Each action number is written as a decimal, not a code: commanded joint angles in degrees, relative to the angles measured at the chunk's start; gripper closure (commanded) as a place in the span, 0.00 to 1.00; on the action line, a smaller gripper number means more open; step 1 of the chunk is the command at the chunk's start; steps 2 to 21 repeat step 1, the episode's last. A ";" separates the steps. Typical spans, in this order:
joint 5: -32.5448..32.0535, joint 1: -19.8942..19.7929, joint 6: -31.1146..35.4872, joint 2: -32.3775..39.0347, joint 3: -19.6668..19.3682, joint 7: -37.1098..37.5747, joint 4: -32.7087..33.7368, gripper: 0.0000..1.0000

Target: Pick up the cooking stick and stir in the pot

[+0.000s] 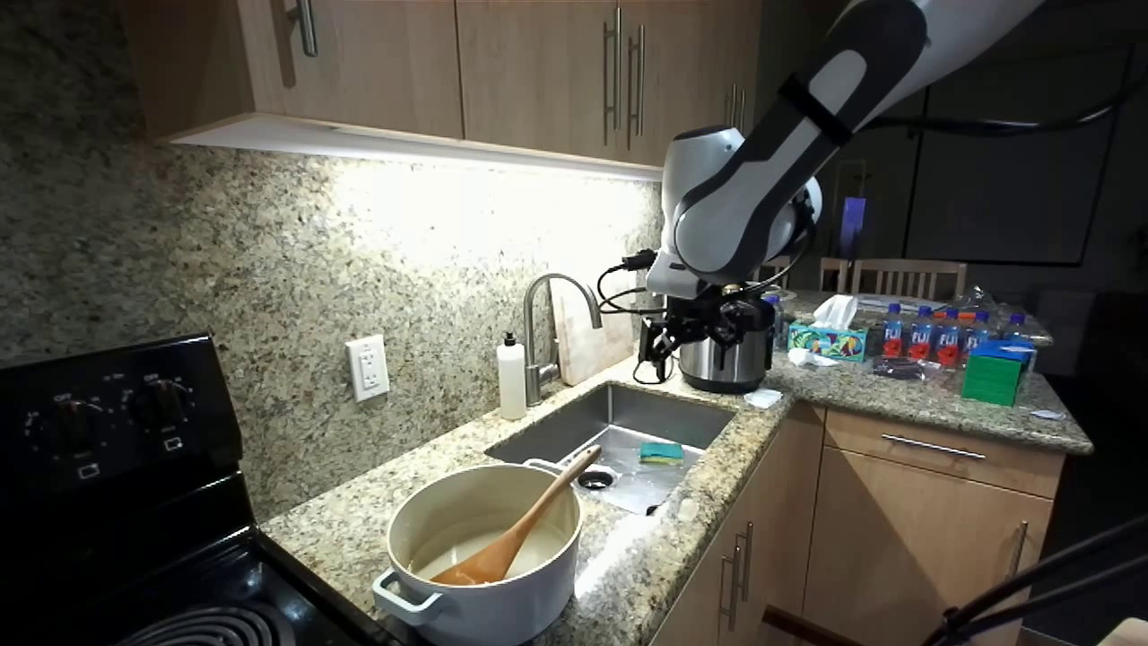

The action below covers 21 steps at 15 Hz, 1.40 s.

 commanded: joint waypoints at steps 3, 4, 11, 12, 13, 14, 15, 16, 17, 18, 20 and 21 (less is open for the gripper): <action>-0.01 0.52 -0.14 -0.02 -0.49 0.01 0.07 0.00; -0.01 0.52 -0.14 -0.02 -0.49 0.01 0.07 0.00; -0.01 0.52 -0.14 -0.02 -0.49 0.01 0.07 0.00; -0.01 0.52 -0.14 -0.02 -0.49 0.01 0.07 0.00; -0.01 0.52 -0.14 -0.02 -0.49 0.01 0.07 0.00; -0.01 0.52 -0.14 -0.02 -0.49 0.01 0.07 0.00; -0.01 0.52 -0.14 -0.02 -0.49 0.01 0.07 0.00; -0.01 0.52 -0.14 -0.02 -0.49 0.01 0.07 0.00; -0.01 0.52 -0.14 -0.02 -0.49 0.01 0.07 0.00; -0.01 0.52 -0.14 -0.02 -0.49 0.01 0.07 0.00; -0.01 0.52 -0.14 -0.02 -0.49 0.01 0.07 0.00; -0.01 0.52 -0.14 -0.02 -0.49 0.01 0.07 0.00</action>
